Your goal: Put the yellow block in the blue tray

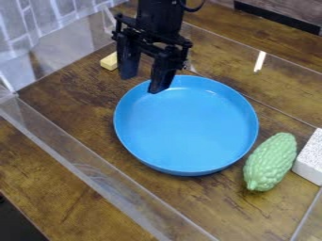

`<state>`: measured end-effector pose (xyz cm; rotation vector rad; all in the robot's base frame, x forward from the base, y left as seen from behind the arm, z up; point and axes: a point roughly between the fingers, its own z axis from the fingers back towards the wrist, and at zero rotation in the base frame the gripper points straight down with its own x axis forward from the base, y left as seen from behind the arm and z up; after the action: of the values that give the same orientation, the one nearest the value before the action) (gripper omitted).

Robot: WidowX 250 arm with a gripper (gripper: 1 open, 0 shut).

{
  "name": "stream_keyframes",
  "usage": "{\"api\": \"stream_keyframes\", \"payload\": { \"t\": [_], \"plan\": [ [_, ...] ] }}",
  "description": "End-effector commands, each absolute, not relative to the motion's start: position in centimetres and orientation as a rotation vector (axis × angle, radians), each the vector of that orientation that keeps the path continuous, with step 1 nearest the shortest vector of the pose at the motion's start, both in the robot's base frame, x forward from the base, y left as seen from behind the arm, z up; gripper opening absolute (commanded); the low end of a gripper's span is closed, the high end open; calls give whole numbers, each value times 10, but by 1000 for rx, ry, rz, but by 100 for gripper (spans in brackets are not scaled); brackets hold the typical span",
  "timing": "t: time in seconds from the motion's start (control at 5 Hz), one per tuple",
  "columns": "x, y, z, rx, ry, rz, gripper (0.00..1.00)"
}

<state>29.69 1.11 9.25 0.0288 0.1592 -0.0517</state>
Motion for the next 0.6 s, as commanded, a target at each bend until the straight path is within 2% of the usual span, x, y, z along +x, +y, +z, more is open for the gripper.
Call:
{"api": "stream_keyframes", "payload": {
  "t": [0.0,0.4],
  "plan": [
    [305,20,102,38,115,-33,100],
    [307,23,98,47,121,-39,100]
  ]
}}
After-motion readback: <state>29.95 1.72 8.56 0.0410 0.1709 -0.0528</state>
